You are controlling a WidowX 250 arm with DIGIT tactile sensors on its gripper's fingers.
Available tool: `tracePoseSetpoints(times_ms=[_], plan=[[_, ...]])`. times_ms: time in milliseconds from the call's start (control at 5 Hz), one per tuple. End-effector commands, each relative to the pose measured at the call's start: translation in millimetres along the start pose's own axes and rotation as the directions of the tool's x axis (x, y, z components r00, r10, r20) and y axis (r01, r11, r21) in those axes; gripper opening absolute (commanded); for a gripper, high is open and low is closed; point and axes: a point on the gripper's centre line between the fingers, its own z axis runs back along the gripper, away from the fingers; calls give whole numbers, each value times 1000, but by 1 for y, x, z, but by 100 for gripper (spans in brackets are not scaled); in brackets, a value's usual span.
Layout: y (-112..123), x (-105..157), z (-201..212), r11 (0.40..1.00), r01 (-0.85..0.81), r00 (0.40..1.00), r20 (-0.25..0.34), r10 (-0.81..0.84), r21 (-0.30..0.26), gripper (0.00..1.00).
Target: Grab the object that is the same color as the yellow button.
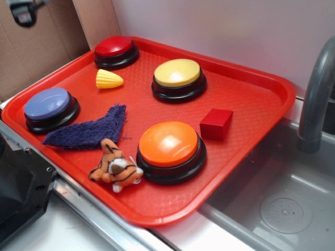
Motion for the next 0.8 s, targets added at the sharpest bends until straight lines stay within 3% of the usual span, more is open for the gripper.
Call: tracePoseSetpoints(times_ms=[0, 200, 400, 600], plan=[[4, 35, -52, 996, 75, 997, -35, -73, 44, 100], [10, 50, -73, 995, 62, 997, -60, -58, 76, 100], [11, 66, -87, 997, 67, 996, -63, -64, 48, 100], [17, 78, -104, 991, 82, 989, -131, -68, 103, 100]])
